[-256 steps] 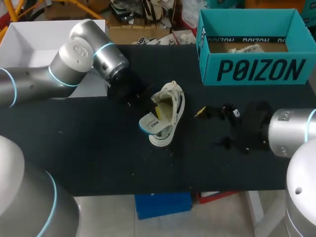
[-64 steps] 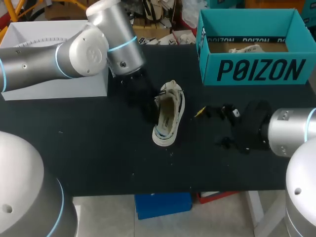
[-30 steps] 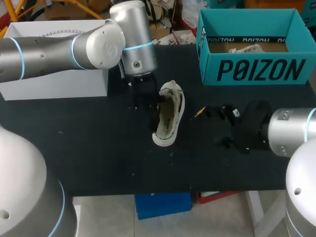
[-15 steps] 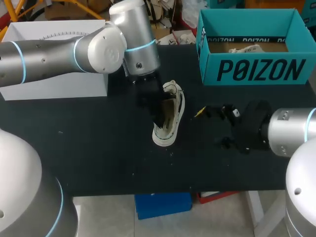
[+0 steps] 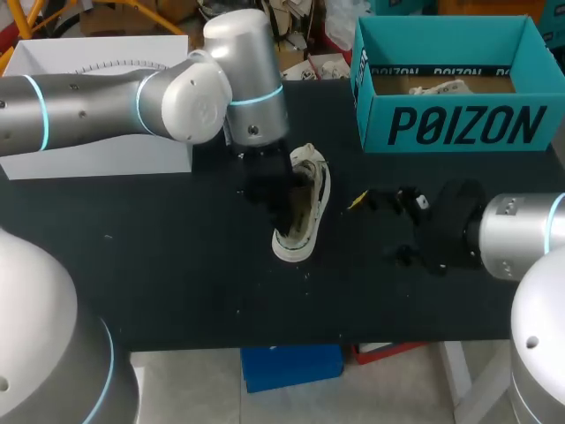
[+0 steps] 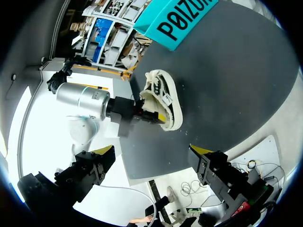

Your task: Take the shoe out of the shoebox, open the shoe tongue, remove and reinsert the insole, then place the shoe into the shoebox

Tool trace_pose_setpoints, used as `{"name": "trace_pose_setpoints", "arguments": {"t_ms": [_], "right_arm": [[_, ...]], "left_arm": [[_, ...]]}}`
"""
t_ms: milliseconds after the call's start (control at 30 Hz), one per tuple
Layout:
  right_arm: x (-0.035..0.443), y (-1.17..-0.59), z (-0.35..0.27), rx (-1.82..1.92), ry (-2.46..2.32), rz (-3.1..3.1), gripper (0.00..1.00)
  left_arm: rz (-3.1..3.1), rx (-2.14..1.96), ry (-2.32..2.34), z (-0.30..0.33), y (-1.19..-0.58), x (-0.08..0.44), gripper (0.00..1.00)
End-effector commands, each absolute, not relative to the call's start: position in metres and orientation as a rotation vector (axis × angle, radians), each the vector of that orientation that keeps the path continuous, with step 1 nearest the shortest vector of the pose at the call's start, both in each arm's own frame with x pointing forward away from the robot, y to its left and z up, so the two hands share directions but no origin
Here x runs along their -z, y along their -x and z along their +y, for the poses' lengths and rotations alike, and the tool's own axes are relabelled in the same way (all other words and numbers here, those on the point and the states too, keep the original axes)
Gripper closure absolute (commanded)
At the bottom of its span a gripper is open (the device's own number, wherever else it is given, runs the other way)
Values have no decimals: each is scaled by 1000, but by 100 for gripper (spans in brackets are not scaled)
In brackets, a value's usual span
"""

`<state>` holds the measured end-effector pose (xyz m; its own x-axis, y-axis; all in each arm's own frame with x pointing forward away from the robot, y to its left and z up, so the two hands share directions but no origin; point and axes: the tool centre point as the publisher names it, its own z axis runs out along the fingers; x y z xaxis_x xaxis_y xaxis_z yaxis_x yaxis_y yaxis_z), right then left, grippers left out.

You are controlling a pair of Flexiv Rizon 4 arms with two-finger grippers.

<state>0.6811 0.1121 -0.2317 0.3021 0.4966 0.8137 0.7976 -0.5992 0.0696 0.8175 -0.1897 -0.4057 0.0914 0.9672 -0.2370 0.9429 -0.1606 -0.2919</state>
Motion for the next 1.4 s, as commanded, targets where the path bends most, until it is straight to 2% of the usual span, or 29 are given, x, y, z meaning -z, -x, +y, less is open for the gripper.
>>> {"name": "trace_pose_setpoints", "arguments": {"t_ms": [33,267,900,1400], "right_arm": [[240,-675,116,1277,2240,-1110,0],[240,-675,116,1277,2240,-1110,0],[240,-675,116,1277,2240,-1110,0],[240,-675,116,1277,2240,-1110,0]], "left_arm": [[-1982,-560,2266,-198,-819,417,100],[-1964,-529,2269,-204,-820,424,100],[-2151,-733,2200,-180,-823,344,100],[-2465,-973,1992,-158,-835,318,100]]}}
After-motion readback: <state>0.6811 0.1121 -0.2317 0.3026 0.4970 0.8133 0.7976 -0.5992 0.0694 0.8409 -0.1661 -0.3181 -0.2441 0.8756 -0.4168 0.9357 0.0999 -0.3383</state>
